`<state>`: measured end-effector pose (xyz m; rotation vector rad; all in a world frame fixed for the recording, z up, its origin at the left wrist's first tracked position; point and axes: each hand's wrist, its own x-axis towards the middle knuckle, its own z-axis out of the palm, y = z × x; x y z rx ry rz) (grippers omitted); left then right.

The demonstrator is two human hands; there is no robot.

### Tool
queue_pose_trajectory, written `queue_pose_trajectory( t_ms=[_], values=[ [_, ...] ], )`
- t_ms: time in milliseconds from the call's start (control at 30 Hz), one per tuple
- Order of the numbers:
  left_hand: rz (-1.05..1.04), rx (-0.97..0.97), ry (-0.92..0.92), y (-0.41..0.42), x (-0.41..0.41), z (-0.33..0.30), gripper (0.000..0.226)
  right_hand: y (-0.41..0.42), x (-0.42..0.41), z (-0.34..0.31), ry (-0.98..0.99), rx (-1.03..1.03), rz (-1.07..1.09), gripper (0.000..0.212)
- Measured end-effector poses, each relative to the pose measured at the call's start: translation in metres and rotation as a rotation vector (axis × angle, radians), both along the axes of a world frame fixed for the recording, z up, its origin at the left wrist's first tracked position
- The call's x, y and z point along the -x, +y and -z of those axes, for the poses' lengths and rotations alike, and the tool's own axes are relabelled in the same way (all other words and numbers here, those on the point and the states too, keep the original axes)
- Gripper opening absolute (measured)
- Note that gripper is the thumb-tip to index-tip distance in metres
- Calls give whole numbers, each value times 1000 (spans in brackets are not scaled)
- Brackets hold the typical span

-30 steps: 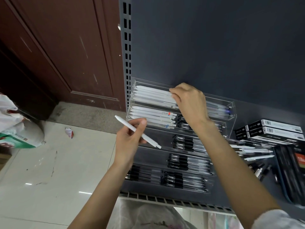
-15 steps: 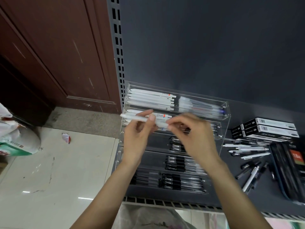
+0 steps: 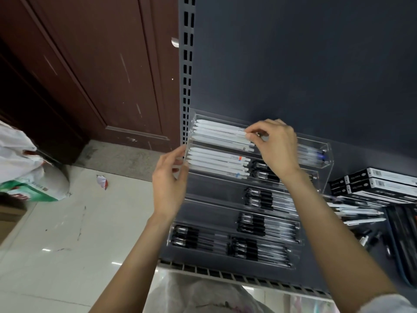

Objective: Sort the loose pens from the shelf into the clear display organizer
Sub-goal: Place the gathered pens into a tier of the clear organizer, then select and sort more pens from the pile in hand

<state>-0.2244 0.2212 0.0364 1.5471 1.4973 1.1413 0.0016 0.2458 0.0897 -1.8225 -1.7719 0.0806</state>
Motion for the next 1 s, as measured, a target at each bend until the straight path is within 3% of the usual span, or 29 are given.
queue_pose_trajectory(
  t_ms=[267, 367, 533, 667, 733, 867, 1000],
  values=[
    [29, -26, 10, 4, 5, 1, 38, 7, 12, 2, -172, -34, 68, 6],
    [-11, -65, 78, 1, 1, 1, 37, -1, 15, -1, -136, -52, 60, 5],
    [15, -314, 147, -15, -13, -9, 26, -59, 6, -17, 71, -120, 65, 20],
    [340, -504, 113, -34, -48, -19, 21, -147, -14, -7, 161, -87, 185, 25],
    [581, -513, 185, -49, -75, -21, 21, -193, -36, 14, 162, 9, 259, 24],
    [976, -354, 446, -94, -145, -11, 32, -275, -100, 65, 208, 279, 508, 22],
    [1057, -171, 510, -135, -229, 19, 37, -326, -176, 103, 216, 462, 586, 33]
  ],
)
